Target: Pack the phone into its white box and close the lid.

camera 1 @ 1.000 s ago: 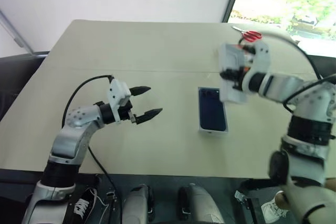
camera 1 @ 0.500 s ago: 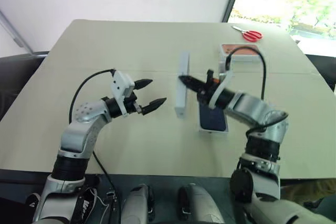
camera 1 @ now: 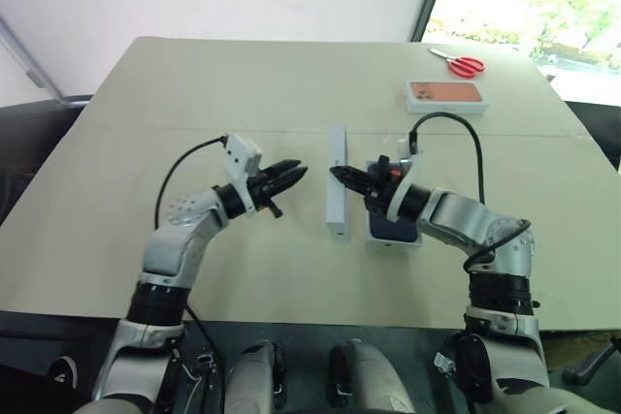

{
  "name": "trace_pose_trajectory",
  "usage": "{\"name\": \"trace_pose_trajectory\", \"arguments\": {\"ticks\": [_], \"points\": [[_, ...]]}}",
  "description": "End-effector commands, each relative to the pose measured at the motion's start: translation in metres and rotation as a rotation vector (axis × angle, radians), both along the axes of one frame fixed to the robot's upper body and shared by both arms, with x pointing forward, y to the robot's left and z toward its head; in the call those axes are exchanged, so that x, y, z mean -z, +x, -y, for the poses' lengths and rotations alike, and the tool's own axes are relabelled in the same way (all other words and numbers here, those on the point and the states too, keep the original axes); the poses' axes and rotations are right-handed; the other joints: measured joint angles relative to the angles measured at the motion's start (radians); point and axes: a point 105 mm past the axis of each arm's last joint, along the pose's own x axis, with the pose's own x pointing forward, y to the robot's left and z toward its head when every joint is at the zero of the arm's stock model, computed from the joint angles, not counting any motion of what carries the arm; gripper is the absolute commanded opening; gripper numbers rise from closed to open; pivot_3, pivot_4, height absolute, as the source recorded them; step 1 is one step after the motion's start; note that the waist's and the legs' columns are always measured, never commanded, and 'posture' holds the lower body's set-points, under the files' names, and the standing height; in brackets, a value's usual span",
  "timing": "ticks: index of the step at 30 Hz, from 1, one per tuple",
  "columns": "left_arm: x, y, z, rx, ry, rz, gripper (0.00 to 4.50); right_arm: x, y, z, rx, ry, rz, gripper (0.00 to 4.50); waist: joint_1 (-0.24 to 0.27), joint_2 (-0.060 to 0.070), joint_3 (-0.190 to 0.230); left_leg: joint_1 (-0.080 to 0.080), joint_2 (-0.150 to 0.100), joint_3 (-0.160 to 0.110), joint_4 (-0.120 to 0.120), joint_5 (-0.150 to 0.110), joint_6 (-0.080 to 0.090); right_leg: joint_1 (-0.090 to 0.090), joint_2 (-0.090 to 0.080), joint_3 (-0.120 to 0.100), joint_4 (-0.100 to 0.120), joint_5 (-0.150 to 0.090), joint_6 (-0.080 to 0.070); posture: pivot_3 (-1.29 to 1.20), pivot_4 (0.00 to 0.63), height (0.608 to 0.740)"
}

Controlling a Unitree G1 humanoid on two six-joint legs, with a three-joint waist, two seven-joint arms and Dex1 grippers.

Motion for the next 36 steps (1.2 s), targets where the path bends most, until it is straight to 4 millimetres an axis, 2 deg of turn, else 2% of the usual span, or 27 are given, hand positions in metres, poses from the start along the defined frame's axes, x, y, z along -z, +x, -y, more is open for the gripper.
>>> {"name": "trace_pose_trajectory", "arguments": {"ticks": [1,4,6,9,11,14,17,18,20,22,26,28,31,34,36], "points": [[0.004,0.006,0.019,0.020,0.006,0.015,0.03,0.000,0.003,0.008,0.014,-0.003,0.014,0.00,-0.001,0.000,0.000,0.000,0.000,0.000,0.000,0.000,0.000,0.000,0.000,0.000,0.000,0.000,0.000,0.00,0.150,0.740],[0.008,0.014,0.039,0.026,-0.007,0.010,0.00,0.009,0.008,0.017,0.044,-0.026,-0.027,0.91,0.003,0.000,0.000,0.000,0.000,0.000,0.000,0.000,0.001,0.000,0.000,0.000,-0.001,0.000,0.001,0.00,0.150,0.740],[0.009,0.019,0.049,0.022,-0.017,0.014,0.00,0.009,0.012,0.022,0.071,-0.015,-0.037,1.92,0.001,0.000,0.000,-0.001,0.000,0.000,0.000,0.000,0.001,0.000,0.000,0.000,-0.001,0.000,0.001,0.00,0.150,0.740],[0.008,0.021,0.059,0.046,-0.030,0.022,0.00,-0.001,0.015,0.027,0.078,-0.059,0.026,3.55,-0.004,0.000,0.000,-0.001,0.000,0.000,0.000,0.000,0.001,0.000,0.000,0.000,-0.001,0.000,0.001,0.00,0.150,0.740],[0.008,0.021,0.062,0.067,-0.015,0.038,0.00,-0.021,0.015,0.038,0.087,-0.157,0.178,4.41,-0.003,0.000,0.000,0.000,0.000,0.000,0.000,0.000,0.001,0.000,0.000,0.000,-0.001,0.000,0.001,0.00,0.150,0.740],[0.009,0.022,0.064,0.077,-0.015,0.032,0.00,-0.041,0.016,0.058,0.087,-0.337,0.388,4.41,0.000,0.001,0.001,-0.001,0.000,0.000,0.000,0.000,0.001,-0.001,0.001,0.000,-0.001,0.000,0.001,0.00,0.150,0.740],[0.013,0.021,0.072,0.094,-0.016,0.029,0.00,-0.054,0.030,0.091,0.134,-0.600,0.578,4.41,0.001,0.000,0.001,-0.002,0.000,0.000,0.000,-0.001,0.002,-0.001,0.001,0.000,-0.002,0.000,0.002,0.00,0.150,0.740],[0.014,0.021,0.077,0.107,-0.024,0.020,0.00,-0.053,0.033,0.099,0.127,-0.713,0.635,4.41,0.003,0.000,0.001,-0.002,-0.001,0.000,0.000,-0.001,0.002,-0.001,0.001,0.000,-0.003,0.000,0.003,0.00,0.150,0.740],[0.016,0.021,0.088,0.130,-0.025,0.010,0.00,-0.046,0.036,0.105,0.101,-0.805,0.686,4.41,0.004,0.000,0.001,-0.002,-0.001,0.000,0.000,-0.001,0.002,0.000,0.001,0.000,-0.005,-0.001,0.003,0.00,0.150,0.740],[0.015,0.021,0.104,0.164,-0.023,0.012,0.00,-0.038,0.040,0.106,0.091,-0.869,0.727,4.41,0.004,-0.001,0.001,-0.002,-0.001,0.000,0.000,-0.002,0.003,0.001,0.001,0.000,-0.006,0.000,0.003,0.00,0.150,0.740],[0.012,0.017,0.129,0.227,0.004,0.052,0.00,-0.010,0.043,0.105,0.002,-1.180,0.904,4.41,0.005,-0.001,0.001,-0.003,-0.001,0.000,0.000,-0.003,0.005,0.001,0.001,0.000,-0.007,0.000,0.005,0.00,0.150,0.740],[0.010,0.016,0.133,0.236,0.011,0.075,0.00,-0.004,0.044,0.107,-0.015,-1.283,0.973,4.41,0.003,-0.001,0.001,-0.003,-0.001,0.001,0.000,-0.003,0.006,0.000,0.000,0.000,-0.008,0.000,0.006,0.00,0.150,0.740],[0.003,0.024,0.120,0.190,-0.014,0.076,0.00,-0.012,0.053,0.116,0.089,-1.266,0.968,4.41,-0.001,-0.001,0.002,-0.002,-0.001,0.001,0.000,-0.003,0.006,0.000,0.000,0.000,-0.008,0.000,0.005,0.00,0.150,0.740],[-0.004,0.032,0.093,0.132,-0.047,0.067,0.00,-0.024,0.061,0.130,0.200,-1.280,0.966,3.66,-0.002,-0.001,0.002,-0.002,0.000,0.001,0.001,-0.003,0.005,0.000,0.000,0.000,-0.007,0.000,0.005,0.00,0.150,0.740],[-0.002,0.032,0.083,0.121,-0.023,0.077,0.00,-0.023,0.061,0.130,0.198,-1.258,0.962,2.59,-0.001,0.000,0.002,-0.001,0.000,0.001,0.001,-0.002,0.004,0.000,0.000,0.000,-0.006,0.000,0.004,0.00,0.150,0.740]]}}
